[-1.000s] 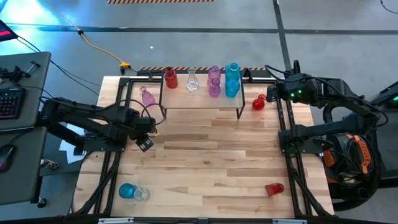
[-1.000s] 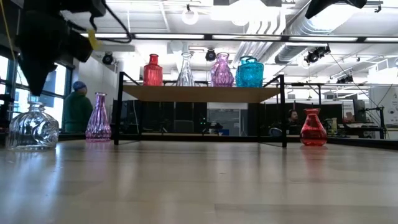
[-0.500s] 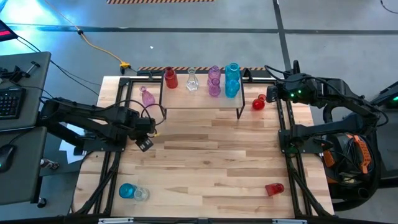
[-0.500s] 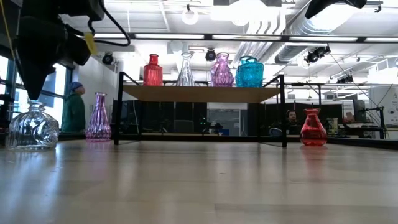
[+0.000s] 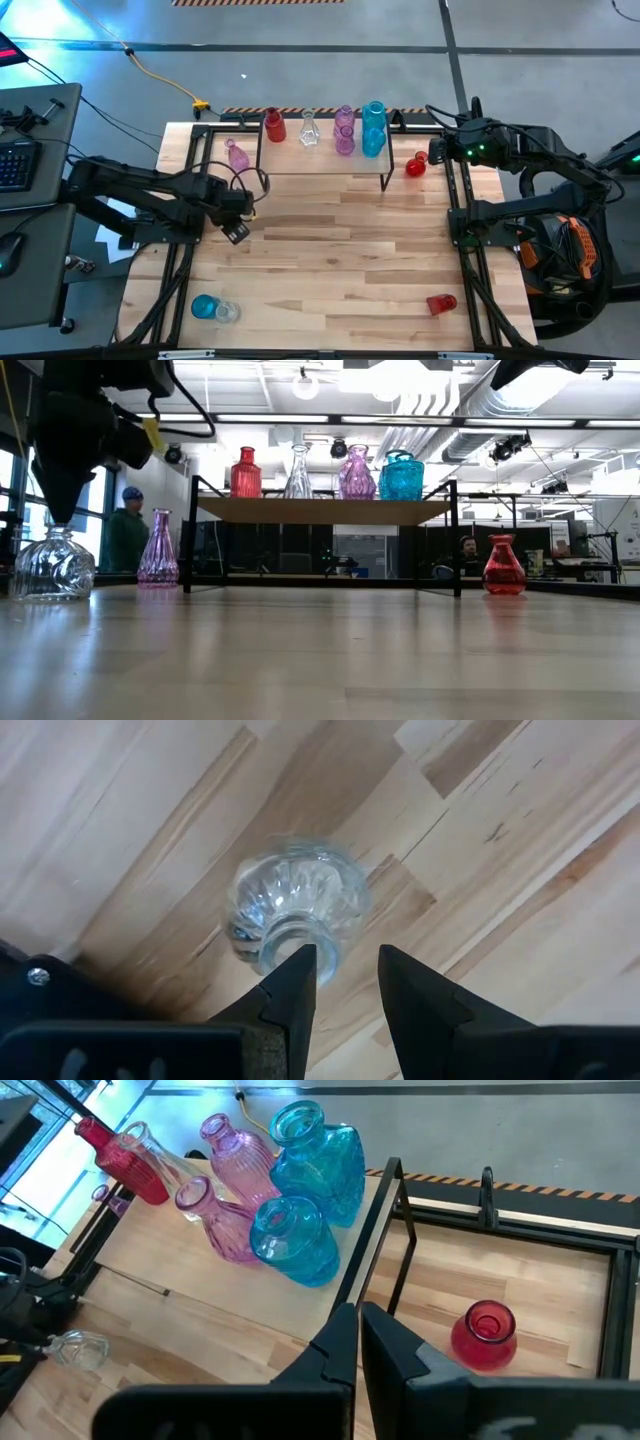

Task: Sort vases onto shelf
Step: Put the top transparent vase on the shelf aligned with the other transparent vase

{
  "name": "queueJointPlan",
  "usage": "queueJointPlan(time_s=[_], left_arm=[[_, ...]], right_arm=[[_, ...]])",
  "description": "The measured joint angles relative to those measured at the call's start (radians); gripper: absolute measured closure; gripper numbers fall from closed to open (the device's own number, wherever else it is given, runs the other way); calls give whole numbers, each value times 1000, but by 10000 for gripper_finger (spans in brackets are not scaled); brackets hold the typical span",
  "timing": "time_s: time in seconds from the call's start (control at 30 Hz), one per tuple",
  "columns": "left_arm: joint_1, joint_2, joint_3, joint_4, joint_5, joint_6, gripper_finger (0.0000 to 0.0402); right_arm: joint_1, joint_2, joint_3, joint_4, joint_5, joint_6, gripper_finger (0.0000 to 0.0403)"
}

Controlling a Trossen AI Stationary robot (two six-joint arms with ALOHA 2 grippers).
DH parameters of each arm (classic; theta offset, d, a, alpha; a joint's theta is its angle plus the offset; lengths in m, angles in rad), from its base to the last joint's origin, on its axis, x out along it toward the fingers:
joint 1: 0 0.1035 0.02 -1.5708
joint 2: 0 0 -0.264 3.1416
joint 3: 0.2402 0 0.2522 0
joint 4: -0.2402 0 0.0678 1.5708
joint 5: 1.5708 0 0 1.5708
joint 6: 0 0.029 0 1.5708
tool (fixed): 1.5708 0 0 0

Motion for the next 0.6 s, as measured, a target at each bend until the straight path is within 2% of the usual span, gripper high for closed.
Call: queueJointPlan(time_s=[0.33, 0.47, 0.6], left_arm=[[0, 75, 2, 0, -8, 25, 302], [0, 83, 3, -3, -13, 26, 326], [0, 79, 2, 3, -15, 28, 368]], right_arm=[[0, 0, 0, 0, -8, -8, 402], [0, 0, 0, -3, -9, -8, 402], [0, 0, 0, -14, -11, -8, 402]])
